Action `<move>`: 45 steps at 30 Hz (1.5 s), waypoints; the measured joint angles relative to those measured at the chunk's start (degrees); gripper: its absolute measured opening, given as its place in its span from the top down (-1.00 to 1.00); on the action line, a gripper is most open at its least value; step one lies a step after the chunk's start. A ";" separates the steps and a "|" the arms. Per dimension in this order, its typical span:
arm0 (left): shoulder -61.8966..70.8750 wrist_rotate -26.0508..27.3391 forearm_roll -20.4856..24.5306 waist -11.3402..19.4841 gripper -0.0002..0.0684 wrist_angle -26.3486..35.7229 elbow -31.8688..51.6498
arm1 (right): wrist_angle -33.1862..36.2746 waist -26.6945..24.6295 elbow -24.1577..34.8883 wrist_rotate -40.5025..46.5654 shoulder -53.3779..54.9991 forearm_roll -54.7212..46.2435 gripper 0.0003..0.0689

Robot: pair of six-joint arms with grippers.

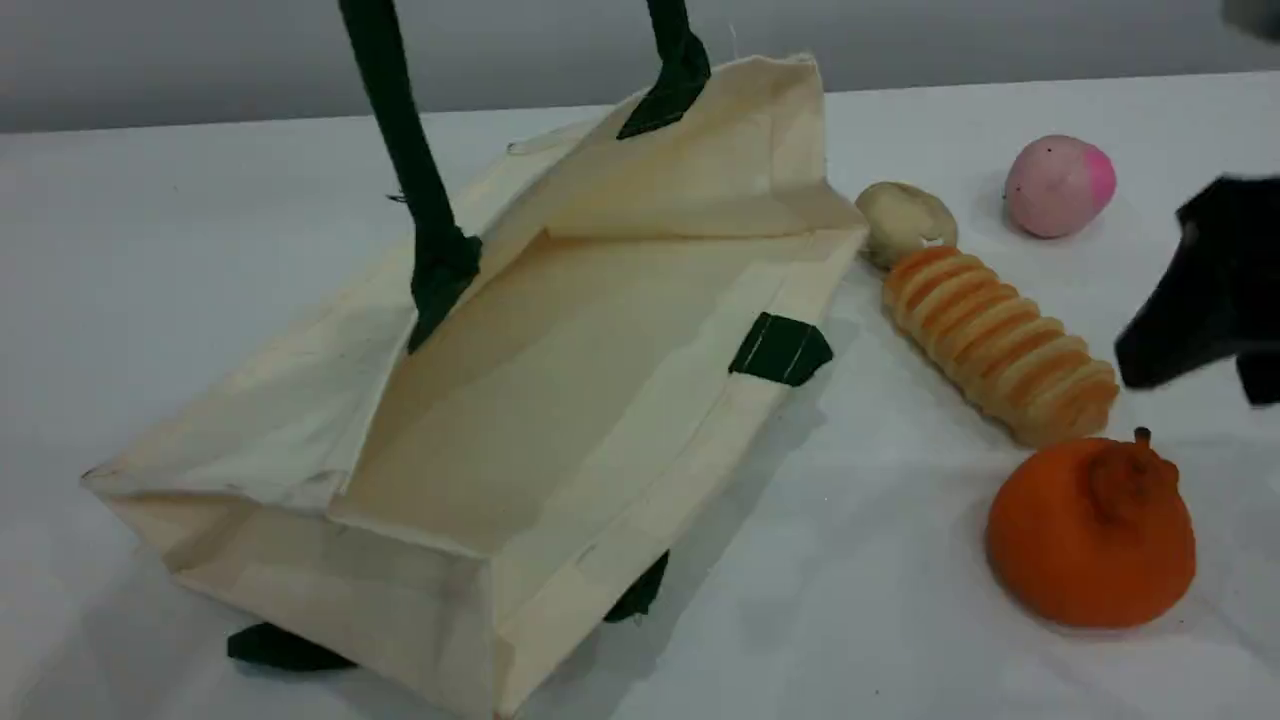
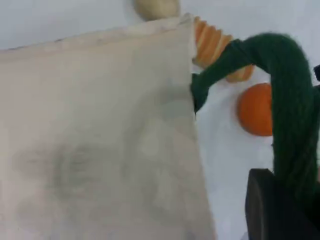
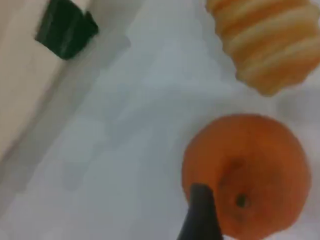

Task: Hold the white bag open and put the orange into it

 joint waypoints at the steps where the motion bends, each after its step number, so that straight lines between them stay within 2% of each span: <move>1: 0.00 0.00 -0.06 0.00 0.80 0.00 0.00 | 0.00 0.00 0.00 0.00 1.39 -0.01 -0.49; 9: 0.00 0.00 -0.27 0.00 0.80 -0.06 -0.01 | -4.14 0.00 0.00 -0.57 7.98 1.53 -0.49; 13: 0.00 0.05 -0.33 0.00 0.80 -0.11 -0.01 | -3.05 0.00 -0.05 -3.19 8.77 4.50 -0.49; 17: 0.00 0.05 -0.42 0.00 0.80 -0.15 -0.01 | -0.65 0.00 -0.05 -9.01 8.77 9.85 -0.49; 27: 0.00 0.15 -0.52 0.00 0.80 -0.29 -0.01 | -1.78 0.00 -0.05 -25.32 10.37 25.41 -0.49; 42: 0.00 0.10 -0.63 0.00 0.80 -0.23 -0.01 | 0.47 0.00 -2.86 -26.88 19.61 26.77 -0.49; 45: 0.00 0.10 -0.63 0.00 0.80 -0.23 -0.01 | 0.78 0.00 -2.86 -26.92 19.61 25.89 -0.39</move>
